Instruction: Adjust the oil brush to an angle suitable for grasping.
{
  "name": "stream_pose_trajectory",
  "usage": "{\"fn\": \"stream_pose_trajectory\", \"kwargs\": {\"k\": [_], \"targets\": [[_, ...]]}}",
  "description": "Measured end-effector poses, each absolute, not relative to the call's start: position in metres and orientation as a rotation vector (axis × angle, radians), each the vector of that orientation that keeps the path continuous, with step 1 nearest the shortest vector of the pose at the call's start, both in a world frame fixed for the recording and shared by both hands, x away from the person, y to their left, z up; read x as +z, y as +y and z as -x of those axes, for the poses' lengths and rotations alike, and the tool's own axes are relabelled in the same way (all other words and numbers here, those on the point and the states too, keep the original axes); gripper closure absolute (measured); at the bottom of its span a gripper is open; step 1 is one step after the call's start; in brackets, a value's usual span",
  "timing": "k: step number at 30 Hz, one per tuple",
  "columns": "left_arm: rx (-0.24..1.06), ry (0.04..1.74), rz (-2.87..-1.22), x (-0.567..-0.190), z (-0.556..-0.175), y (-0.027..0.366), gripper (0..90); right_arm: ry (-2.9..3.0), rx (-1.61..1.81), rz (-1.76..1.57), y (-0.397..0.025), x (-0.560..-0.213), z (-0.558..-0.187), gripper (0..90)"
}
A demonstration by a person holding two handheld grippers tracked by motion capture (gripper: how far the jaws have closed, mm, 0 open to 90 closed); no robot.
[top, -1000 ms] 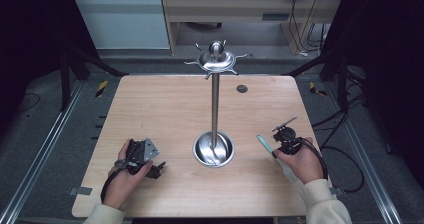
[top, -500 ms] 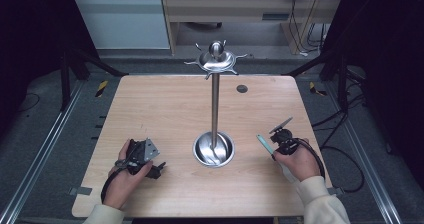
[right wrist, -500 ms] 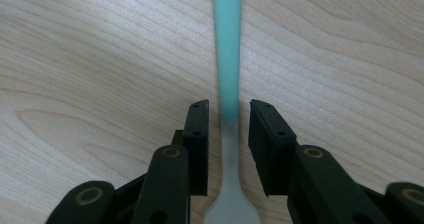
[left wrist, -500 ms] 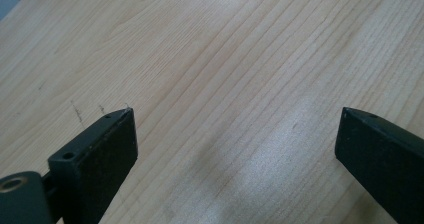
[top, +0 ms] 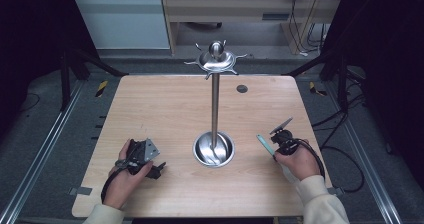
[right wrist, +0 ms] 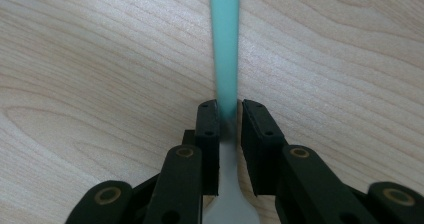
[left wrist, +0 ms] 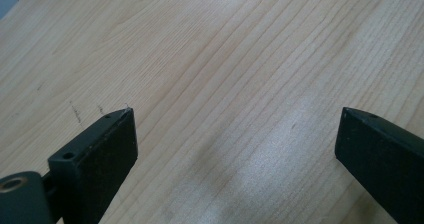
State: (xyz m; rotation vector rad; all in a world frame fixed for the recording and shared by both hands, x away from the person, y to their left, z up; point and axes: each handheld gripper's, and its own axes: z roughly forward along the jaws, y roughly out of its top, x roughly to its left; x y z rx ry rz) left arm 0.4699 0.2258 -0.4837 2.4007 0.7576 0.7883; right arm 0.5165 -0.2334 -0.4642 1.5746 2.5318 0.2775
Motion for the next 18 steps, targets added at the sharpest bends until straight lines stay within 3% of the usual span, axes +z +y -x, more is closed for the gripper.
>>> {"fn": "stream_pose_trajectory", "kwargs": {"k": [18], "targets": [[0.784, 0.758, -2.402, -0.4839, -0.4701, 0.2260, 3.1, 2.546, 0.265, -1.573, -0.2312, -0.4650, -0.5182, 82.9]]}}
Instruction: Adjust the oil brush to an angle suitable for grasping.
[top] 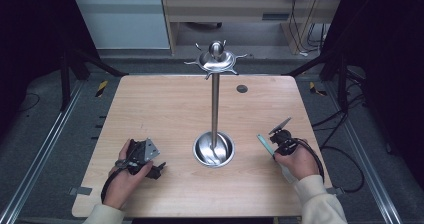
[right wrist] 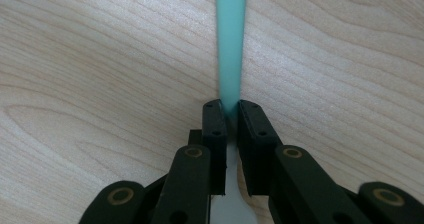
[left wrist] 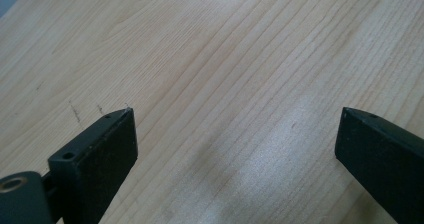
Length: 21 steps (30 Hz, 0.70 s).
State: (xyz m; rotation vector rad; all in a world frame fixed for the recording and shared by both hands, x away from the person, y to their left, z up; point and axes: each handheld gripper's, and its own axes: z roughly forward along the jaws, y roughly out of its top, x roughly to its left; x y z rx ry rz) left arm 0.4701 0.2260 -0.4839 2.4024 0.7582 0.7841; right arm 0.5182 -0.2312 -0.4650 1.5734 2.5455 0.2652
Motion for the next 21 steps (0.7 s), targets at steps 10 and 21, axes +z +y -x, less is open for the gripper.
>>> {"fn": "stream_pose_trajectory", "kwargs": {"k": [10, 21], "targets": [[0.785, 0.759, -2.403, -0.484, -0.470, 0.226, 3.1, 2.511, 0.342, -1.531, -0.237, -0.439, -0.517, 83.0], [0.785, 0.758, -2.404, -0.484, -0.470, 0.226, 3.1, 2.438, 0.449, -1.488, -0.246, -0.395, -0.517, 83.0]]}}
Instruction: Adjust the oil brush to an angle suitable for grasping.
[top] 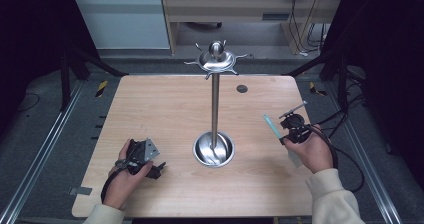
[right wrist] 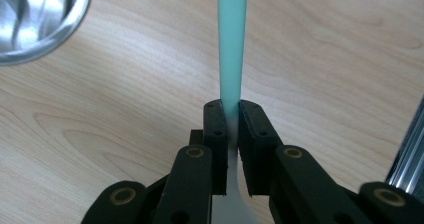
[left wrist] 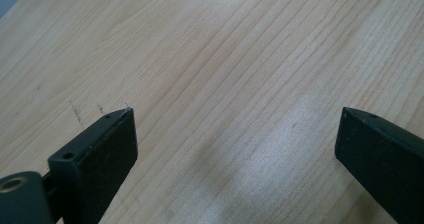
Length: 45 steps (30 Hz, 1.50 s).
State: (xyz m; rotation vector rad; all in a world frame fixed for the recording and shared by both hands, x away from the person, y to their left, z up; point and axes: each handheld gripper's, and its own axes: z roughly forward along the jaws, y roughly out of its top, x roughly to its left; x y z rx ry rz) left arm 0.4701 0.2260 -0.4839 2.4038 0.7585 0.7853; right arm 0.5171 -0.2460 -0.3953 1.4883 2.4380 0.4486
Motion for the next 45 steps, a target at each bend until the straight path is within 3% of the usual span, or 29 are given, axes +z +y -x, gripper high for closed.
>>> {"fn": "stream_pose_trajectory", "kwargs": {"k": [10, 27, 45], "targets": [[0.788, 0.756, -2.406, -0.484, -0.470, 0.226, 3.1, 2.375, 0.612, -1.450, -0.258, -0.364, -0.515, 83.1], [0.784, 0.756, -2.406, -0.485, -0.470, 0.225, 3.1, 2.358, 0.697, -1.444, -0.262, -0.355, -0.512, 83.1], [0.785, 0.751, -2.411, -0.485, -0.470, 0.224, 3.1, 2.193, 1.031, -1.312, -0.263, -0.324, -0.501, 83.1]]}}
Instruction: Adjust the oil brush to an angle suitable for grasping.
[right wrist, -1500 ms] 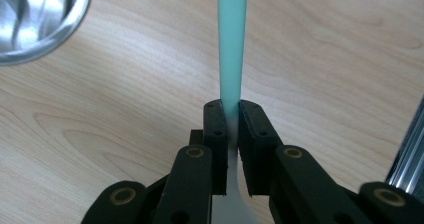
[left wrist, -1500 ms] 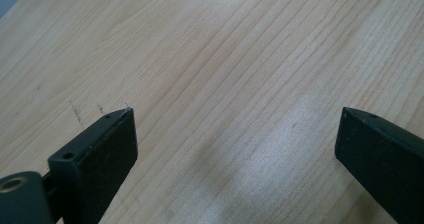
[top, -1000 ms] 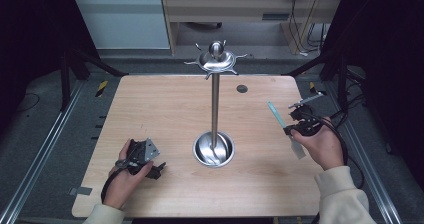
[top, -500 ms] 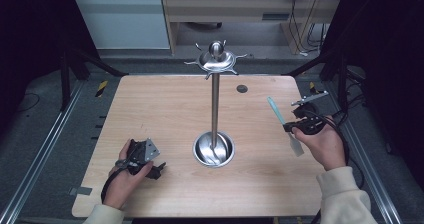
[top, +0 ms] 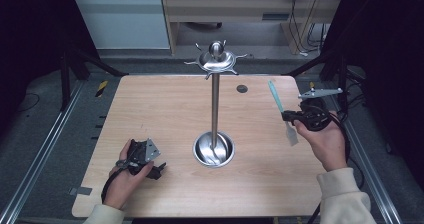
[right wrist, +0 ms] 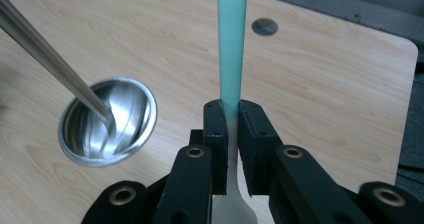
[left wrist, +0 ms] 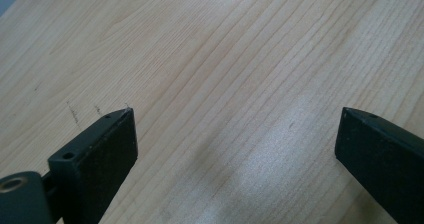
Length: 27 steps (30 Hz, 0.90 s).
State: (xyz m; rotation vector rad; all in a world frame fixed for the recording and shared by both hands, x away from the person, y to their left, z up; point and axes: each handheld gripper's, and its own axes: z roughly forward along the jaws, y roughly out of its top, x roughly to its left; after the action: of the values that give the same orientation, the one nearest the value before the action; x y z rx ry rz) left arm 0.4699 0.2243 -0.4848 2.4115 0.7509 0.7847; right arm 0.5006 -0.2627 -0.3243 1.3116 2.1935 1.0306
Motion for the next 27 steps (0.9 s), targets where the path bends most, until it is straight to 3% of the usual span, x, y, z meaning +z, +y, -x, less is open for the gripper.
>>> {"fn": "stream_pose_trajectory", "kwargs": {"k": [27], "targets": [[0.790, 0.756, -2.408, -0.485, -0.470, 0.225, 3.1, 2.095, 1.215, -1.214, -0.247, -0.313, -0.489, 83.1]]}}
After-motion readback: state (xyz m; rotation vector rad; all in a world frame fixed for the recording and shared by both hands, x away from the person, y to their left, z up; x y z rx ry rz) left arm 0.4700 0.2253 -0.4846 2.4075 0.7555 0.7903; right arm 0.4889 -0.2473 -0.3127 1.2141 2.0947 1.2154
